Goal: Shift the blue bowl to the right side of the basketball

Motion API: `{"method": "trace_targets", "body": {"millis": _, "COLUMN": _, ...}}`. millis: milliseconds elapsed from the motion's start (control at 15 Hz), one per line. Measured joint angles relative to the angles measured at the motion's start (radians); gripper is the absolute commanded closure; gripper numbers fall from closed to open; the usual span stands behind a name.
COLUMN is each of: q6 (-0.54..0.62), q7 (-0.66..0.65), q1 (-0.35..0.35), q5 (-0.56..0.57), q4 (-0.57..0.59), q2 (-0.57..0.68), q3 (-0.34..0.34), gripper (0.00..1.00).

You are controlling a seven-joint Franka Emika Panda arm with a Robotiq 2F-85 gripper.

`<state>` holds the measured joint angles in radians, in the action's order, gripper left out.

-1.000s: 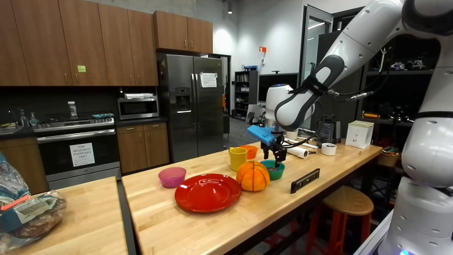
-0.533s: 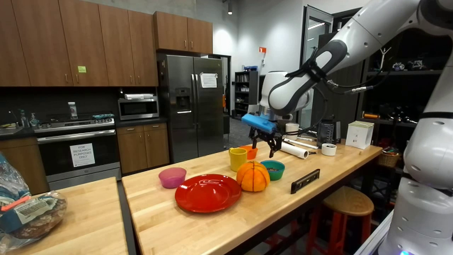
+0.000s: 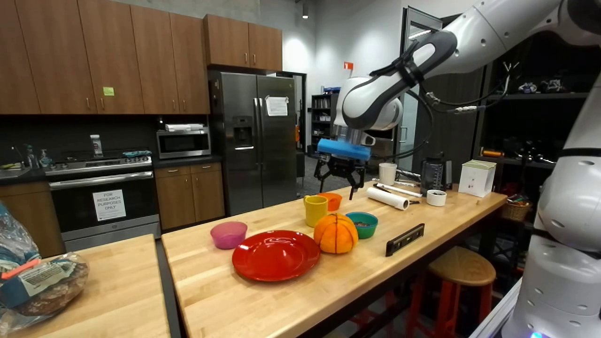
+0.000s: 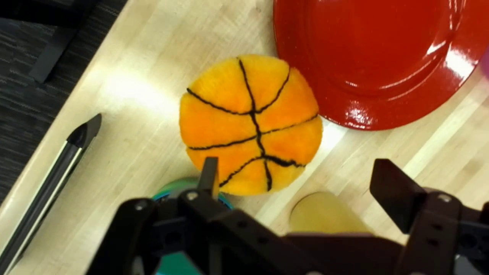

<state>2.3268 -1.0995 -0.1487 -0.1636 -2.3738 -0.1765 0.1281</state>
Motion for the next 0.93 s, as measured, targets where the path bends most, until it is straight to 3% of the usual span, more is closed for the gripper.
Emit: {"method": "trace_targets", "body": {"millis": 933, "q6": -0.263, "q7": 0.763, "q1": -0.004, "q5": -0.032, "q4": 0.079, "q2": 0.004, "q3": 0.024, "gripper": 0.0}}
